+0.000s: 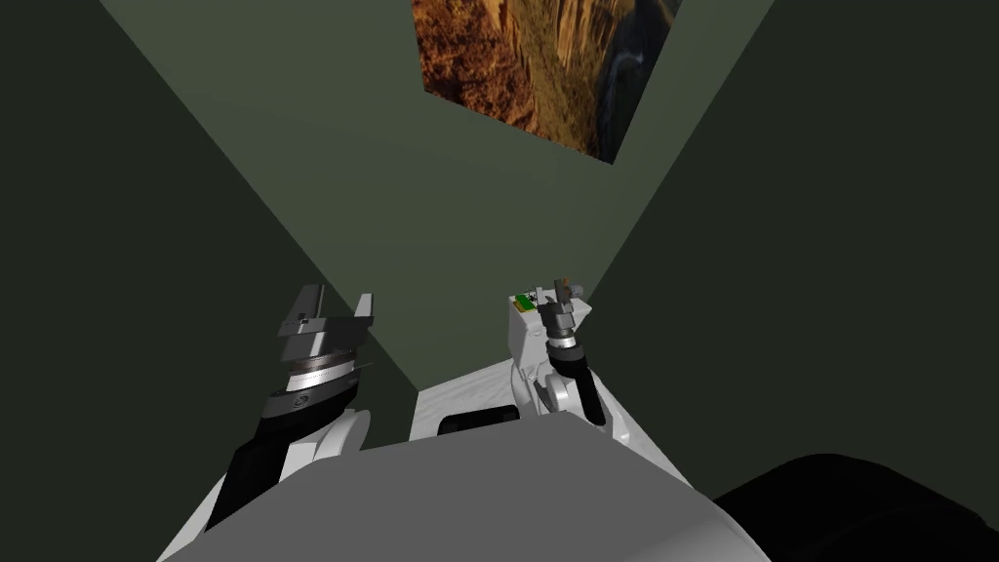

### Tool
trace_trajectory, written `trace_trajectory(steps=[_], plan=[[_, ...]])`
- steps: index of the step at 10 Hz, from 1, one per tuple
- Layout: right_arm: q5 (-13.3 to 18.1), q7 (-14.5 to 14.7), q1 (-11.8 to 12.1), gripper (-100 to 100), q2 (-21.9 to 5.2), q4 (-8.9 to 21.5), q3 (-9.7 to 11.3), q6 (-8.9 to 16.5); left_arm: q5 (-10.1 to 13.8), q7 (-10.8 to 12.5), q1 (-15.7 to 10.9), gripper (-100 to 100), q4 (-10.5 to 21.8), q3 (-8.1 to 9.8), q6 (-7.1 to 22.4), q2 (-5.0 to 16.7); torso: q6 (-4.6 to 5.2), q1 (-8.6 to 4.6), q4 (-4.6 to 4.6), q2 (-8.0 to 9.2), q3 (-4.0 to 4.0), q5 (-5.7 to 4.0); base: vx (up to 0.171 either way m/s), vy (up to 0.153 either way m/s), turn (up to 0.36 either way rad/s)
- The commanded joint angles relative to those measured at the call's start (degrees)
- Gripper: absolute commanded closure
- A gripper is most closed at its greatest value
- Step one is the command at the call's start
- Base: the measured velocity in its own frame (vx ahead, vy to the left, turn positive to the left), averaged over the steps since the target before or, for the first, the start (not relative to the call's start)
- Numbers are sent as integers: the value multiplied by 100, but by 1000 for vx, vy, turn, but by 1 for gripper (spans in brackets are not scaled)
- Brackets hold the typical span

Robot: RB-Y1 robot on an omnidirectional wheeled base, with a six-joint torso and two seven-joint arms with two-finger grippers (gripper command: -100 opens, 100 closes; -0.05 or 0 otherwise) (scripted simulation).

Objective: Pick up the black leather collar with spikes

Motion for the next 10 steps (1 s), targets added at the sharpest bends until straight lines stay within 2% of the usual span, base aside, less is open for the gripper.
trace_trajectory(steps=[1, 3, 4, 6, 7, 9, 10], plan=[[87, 50, -49, -100, -209, 97, 63, -41, 0, 0, 0, 0, 0, 0, 0, 0, 0, 0, 0, 0, 0, 0, -80, -32, 15], [430, 216, -366, -100, -586, 354, 299, 1, 0, 0, 0, 0, 0, 0, 0, 0, 1, 9, 0, 0, 0, 2, -96, -26, 25], [430, 216, -366, -100, -682, 354, 299, 1, 0, 0, 0, 0, 0, 0, 0, 0, 0, 3, 1, 4, 2, 1, -72, -28, 16], [802, 403, -724, -100, -1068, 657, 573, 52, 0, 0, 0, 0, 0, 0, 0, 0, 1, 8, -1, -6, -3, 1, -92, -31, 31], [828, 403, -724, -100, -1179, 657, 573, 52, 0, 0, 0, 0, 0, 0, 0, 0, 1, 2, 1, 6, 3, 0, -104, -26, 17], [1207, 605, -1095, -100, -1579, 1002, 874, 116, 0, 0, 0, 0, 0, 0, 0, 0, 1, 7, 1, 3, 2, 1, -94, -31, 30], [1272, 605, -1111, -100, -1690, 1002, 874, 116, 0, 0, 0, 0, 0, 0, 0, 0, 1, 2, 0, 0, 1, 0, -74, -27, 25]])
